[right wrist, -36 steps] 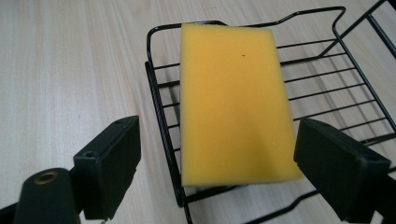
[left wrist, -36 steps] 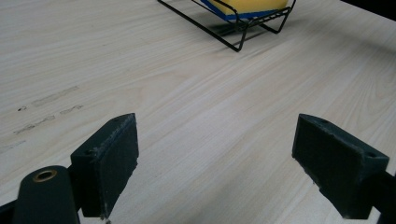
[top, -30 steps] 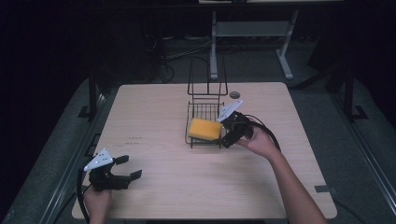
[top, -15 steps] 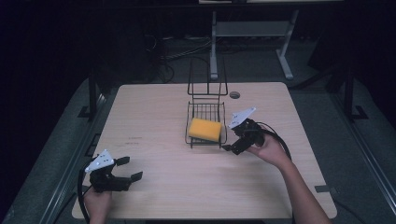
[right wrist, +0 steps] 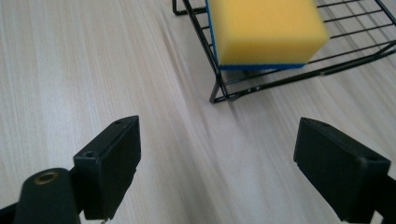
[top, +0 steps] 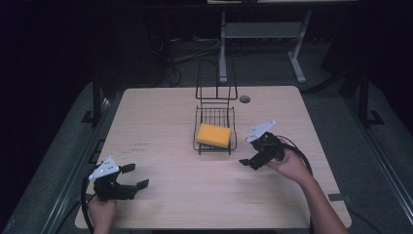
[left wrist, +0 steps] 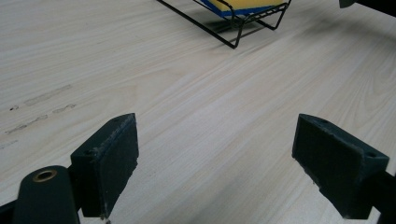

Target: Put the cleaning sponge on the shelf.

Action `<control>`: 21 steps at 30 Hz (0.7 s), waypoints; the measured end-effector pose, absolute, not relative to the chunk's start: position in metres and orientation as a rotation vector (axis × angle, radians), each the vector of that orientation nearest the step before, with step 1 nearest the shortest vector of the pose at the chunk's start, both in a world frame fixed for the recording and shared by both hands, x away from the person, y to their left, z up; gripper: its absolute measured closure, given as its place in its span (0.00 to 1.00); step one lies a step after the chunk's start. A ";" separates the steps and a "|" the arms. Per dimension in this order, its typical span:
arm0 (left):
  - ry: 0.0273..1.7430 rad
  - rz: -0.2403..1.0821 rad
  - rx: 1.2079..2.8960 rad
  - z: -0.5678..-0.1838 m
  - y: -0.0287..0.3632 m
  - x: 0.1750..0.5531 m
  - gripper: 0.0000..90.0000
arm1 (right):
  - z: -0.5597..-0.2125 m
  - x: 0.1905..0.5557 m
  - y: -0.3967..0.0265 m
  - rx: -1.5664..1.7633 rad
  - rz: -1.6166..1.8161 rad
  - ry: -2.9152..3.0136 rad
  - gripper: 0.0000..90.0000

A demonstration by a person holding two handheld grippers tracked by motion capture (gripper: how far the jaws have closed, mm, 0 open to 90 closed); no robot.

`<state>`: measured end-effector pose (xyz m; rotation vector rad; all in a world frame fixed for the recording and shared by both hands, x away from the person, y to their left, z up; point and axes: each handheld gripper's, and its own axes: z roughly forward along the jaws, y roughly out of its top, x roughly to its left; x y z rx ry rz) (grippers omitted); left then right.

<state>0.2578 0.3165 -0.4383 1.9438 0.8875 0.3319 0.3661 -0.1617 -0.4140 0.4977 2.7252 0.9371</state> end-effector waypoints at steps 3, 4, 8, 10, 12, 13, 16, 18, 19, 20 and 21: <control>0.887 0.334 1.944 -0.438 0.317 0.258 0.16 | -0.417 0.363 -0.165 0.500 0.928 2.728 0.16; 0.887 0.334 1.944 -0.438 0.317 0.257 0.16 | -0.417 0.362 -0.166 0.501 0.928 2.727 0.16; 0.887 0.333 1.945 -0.438 0.317 0.258 0.16 | -0.420 0.356 -0.172 0.523 0.943 2.724 0.16; 0.888 0.333 1.946 -0.438 0.317 0.258 0.16 | -0.422 0.353 -0.174 0.531 0.941 2.717 0.16; 0.890 0.333 1.945 -0.438 0.317 0.258 0.16 | -0.424 0.351 -0.177 0.536 0.945 2.719 0.16; 0.889 0.335 1.946 -0.438 0.317 0.258 0.16 | -0.425 0.350 -0.178 0.537 0.943 2.717 0.16; 0.890 0.335 1.945 -0.438 0.317 0.257 0.16 | -0.427 0.347 -0.180 0.546 0.936 2.736 0.16; 0.892 0.333 1.945 -0.439 0.317 0.258 0.16 | -0.428 0.346 -0.181 0.541 0.932 2.740 0.16; 0.890 0.335 1.946 -0.439 0.317 0.258 0.16 | -0.428 0.345 -0.181 0.544 0.933 2.745 0.16; 0.889 0.334 1.947 -0.438 0.317 0.257 0.16 | -0.427 0.344 -0.182 0.541 0.927 2.743 0.16; 0.889 0.334 1.948 -0.438 0.317 0.257 0.16 | -0.427 0.343 -0.182 0.539 0.925 2.739 0.16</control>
